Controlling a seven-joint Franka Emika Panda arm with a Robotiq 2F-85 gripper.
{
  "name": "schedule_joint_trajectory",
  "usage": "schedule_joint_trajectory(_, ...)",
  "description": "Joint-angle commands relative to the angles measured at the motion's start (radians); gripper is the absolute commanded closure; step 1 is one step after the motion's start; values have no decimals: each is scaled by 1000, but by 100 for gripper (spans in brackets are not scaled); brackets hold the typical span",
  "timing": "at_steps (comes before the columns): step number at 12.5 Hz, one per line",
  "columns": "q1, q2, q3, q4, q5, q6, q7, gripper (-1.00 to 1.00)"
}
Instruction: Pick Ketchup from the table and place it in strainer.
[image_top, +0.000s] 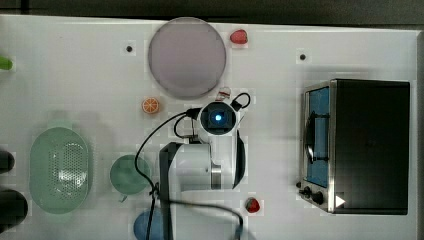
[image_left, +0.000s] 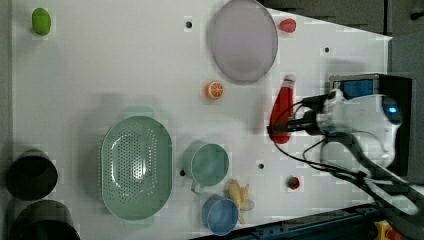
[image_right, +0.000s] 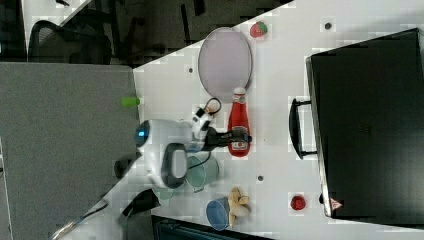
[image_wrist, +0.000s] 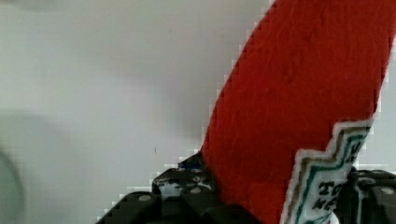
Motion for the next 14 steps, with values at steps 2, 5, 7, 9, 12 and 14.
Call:
schedule_joint_trajectory(2,10,-305,28,123,-1,-289,8,-24)
schedule_joint_trajectory(5,37,-370,112,211,30,-486,145,-24)
schedule_joint_trajectory(7,63,-364,198,253,59,-508,307,-24)
schedule_joint_trajectory(9,86,-345,296,284,60,-502,483,-24)
schedule_joint_trajectory(12,110,-290,441,293,60,-461,725,-24)
schedule_joint_trajectory(14,121,-222,533,293,60,-342,847,-24)
